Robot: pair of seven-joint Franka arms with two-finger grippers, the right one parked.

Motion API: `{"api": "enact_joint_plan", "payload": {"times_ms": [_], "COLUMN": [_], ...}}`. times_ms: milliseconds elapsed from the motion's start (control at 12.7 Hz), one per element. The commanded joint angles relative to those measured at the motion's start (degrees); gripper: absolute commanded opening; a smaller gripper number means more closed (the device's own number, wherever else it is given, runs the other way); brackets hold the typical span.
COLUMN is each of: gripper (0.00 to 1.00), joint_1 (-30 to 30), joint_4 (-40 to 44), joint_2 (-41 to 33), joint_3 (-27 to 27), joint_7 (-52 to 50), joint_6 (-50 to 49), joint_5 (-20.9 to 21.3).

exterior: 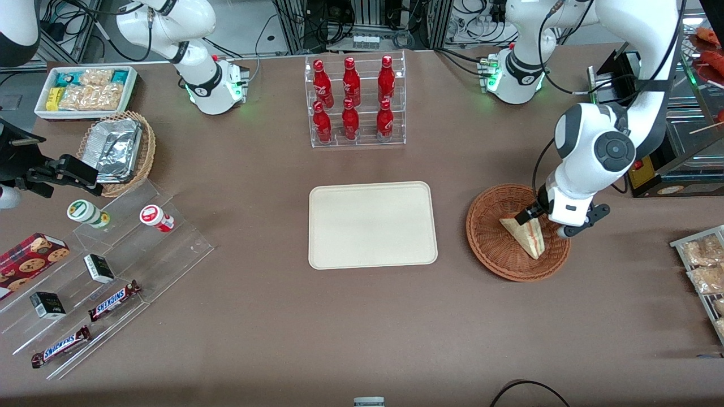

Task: Place sandwich from basket to tray
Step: 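Lower the left gripper and grasp the wrapped sandwich in the basket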

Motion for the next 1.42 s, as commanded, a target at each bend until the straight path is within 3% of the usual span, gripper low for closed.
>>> {"api": "enact_joint_plan", "payload": {"times_ms": [0,316,395,474,553,632,947,1342], "gripper": [1.00,0.98,0.76,0.45,0.20,0.11,0.06,0.05], "joint_1": [-0.3,-0.3,-0.3,-0.3,-0.3,-0.3,-0.5,-0.5], "joint_4": [0.1,0.1,0.1,0.1,0.1,0.3,2.8,12.8], "joint_2": [2.5,4.8,5.1,5.0,5.0,5.1,4.0,3.8], "joint_3": [0.1,0.1,0.1,0.1,0.1,0.1,-0.1,-7.0], "joint_7": [-5.5,-6.1,-6.2,-6.3,-6.6,-6.8,-5.7,-1.1], "joint_6": [2.1,4.0,4.1,4.0,4.0,4.0,1.2,-16.2], "joint_5": [0.1,0.1,0.1,0.1,0.1,0.0,0.1,0.4]}}
